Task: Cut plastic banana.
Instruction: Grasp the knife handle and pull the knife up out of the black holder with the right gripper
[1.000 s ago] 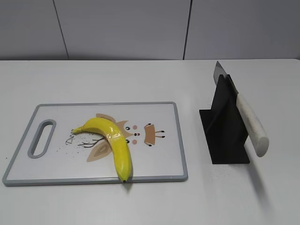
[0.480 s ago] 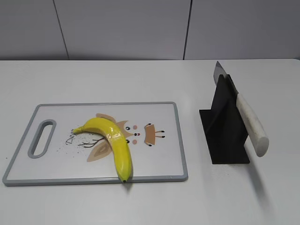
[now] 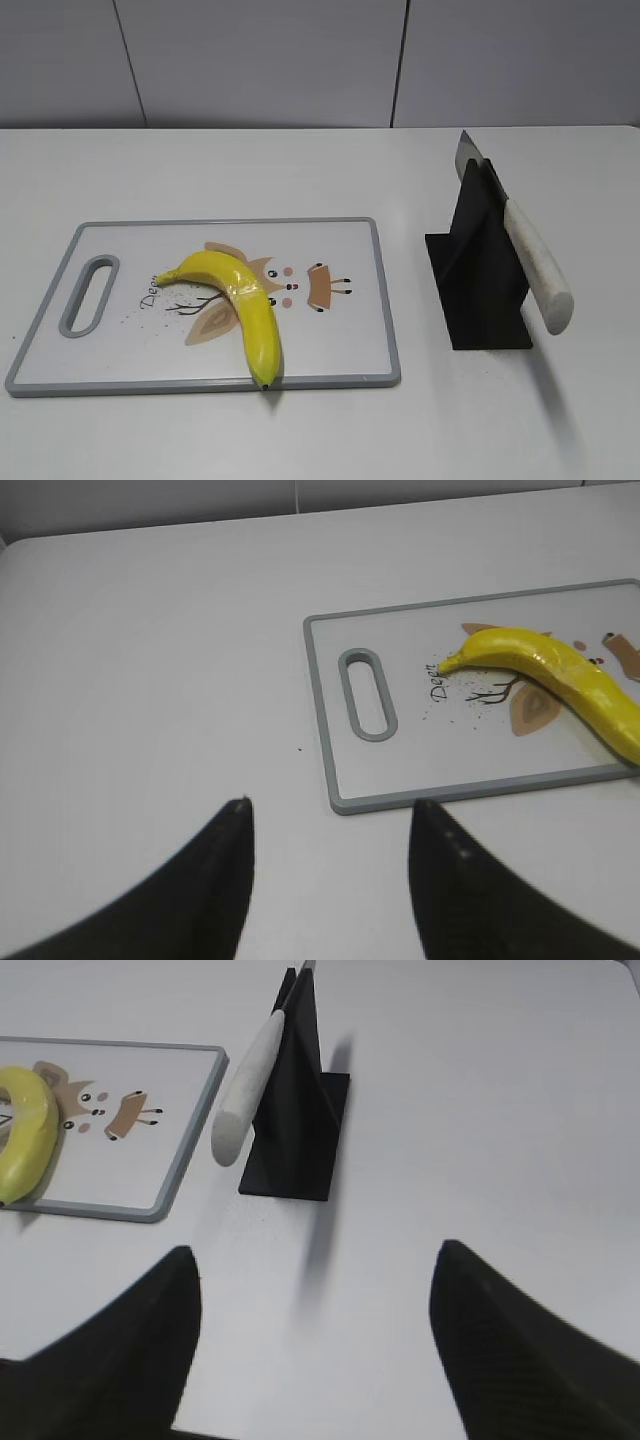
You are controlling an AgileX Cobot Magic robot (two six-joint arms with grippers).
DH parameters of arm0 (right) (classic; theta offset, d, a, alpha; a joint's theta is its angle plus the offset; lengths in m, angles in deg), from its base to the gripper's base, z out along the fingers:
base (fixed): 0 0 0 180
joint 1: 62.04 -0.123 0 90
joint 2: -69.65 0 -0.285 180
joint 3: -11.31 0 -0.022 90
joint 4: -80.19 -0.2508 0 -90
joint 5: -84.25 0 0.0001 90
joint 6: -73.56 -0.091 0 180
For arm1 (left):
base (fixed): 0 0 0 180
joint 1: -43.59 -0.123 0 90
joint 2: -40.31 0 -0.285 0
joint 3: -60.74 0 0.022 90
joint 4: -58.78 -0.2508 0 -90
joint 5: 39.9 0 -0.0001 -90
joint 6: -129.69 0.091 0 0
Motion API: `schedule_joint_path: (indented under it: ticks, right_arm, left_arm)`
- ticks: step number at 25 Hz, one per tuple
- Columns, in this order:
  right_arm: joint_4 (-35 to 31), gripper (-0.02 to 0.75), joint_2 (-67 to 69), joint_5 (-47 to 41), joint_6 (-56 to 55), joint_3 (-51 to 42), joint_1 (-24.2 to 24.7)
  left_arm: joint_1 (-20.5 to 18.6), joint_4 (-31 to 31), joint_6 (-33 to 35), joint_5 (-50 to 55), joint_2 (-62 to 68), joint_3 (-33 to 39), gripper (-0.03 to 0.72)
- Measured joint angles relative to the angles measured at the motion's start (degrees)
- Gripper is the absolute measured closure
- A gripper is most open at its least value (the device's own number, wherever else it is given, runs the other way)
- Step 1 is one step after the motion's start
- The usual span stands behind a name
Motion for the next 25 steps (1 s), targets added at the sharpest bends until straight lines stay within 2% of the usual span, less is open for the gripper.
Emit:
schedule_joint_path:
  ticks: [4,10,22,25]
  right_arm:
    - [0.2,0.169,3.5,0.0,0.0,-0.1,0.0]
    - [-1.2,0.169,11.9,0.7,4.2,1.7,0.0]
    - [-1.0,0.169,37.0,-8.9,5.5,16.1,0.0]
    - [0.9,0.169,41.9,-9.2,1.6,18.8,-0.9]
  left_arm:
    - [0.0,0.0,0.0,-0.1,0.0,0.0,0.195]
    - [0.0,0.0,0.0,-0.1,0.0,0.0,0.078]
    - [0.0,0.0,0.0,-0.1,0.0,0.0,0.096]
    - [0.0,0.0,0.0,-0.1,0.0,0.0,0.100]
